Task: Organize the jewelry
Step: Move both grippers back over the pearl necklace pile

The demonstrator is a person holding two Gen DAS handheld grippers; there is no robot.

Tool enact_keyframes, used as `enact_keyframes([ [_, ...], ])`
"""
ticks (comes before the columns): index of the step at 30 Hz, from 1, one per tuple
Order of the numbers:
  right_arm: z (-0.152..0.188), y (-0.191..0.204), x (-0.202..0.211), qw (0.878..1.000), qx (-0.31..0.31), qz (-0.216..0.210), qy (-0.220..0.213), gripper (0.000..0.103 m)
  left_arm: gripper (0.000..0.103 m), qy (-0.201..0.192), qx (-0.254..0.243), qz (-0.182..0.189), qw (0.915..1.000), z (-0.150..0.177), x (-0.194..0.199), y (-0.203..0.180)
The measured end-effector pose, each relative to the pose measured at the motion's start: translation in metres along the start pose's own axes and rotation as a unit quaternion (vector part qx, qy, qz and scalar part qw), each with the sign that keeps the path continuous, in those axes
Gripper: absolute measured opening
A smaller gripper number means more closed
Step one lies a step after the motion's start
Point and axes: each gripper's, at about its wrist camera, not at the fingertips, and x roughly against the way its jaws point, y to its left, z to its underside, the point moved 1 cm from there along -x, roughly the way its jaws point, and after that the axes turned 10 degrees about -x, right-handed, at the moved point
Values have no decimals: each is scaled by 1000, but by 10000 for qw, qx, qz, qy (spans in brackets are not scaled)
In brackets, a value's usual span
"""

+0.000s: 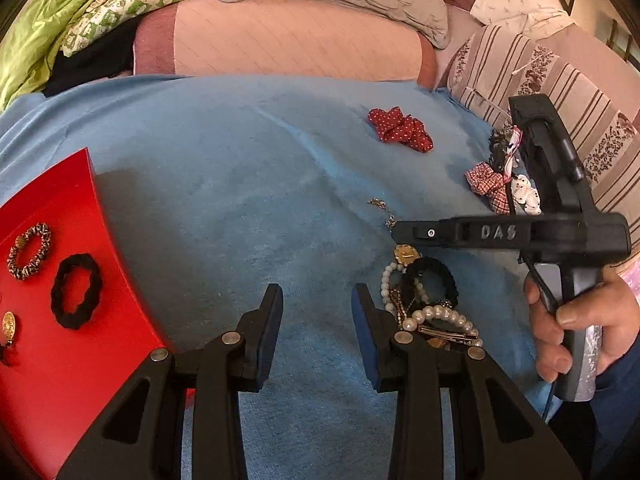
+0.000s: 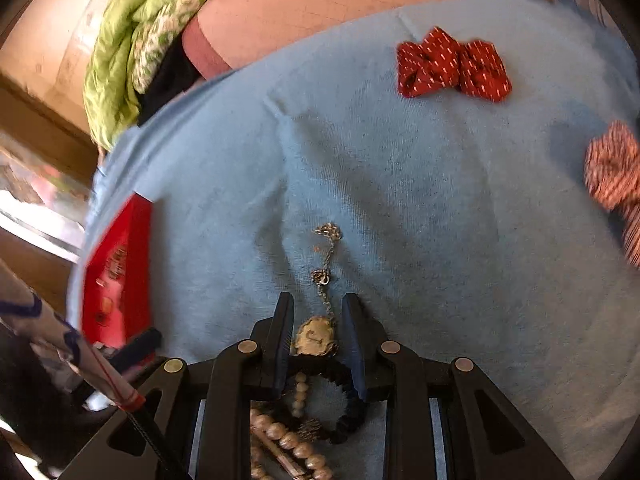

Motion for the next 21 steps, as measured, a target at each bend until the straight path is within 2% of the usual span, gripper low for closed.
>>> enact_keyframes([
  [4,6,15,-13,9951,759,636,-44,26,34,46,-64,-87,9999,2,1,2],
  [6,10,26,-18,9879,1154,1022,-146,10,34,70,-122,-130,9998,3,0,2],
  [8,8,29,-17,9873,1167,1050,-225,4,34,71,-136,-110,9998,3,0,2],
  [11,0,24,-3,9944,819,552,-374,1,34,37,-139,-16,9999,4,3,1],
  [13,-5,24,15,9955,668,225,-630,1,34,36,-137,77,9999,4,3,1],
  [15,-9,23,42,9933,525,-270,-989,1,34,44,-151,167,9997,3,2,-2],
  [18,-10,26,71,9853,527,-714,-1458,1,34,95,-222,242,9994,3,-2,-7],
  [21,-6,31,83,9816,527,-846,-1632,1,35,154,-307,314,9989,2,-7,-12],
])
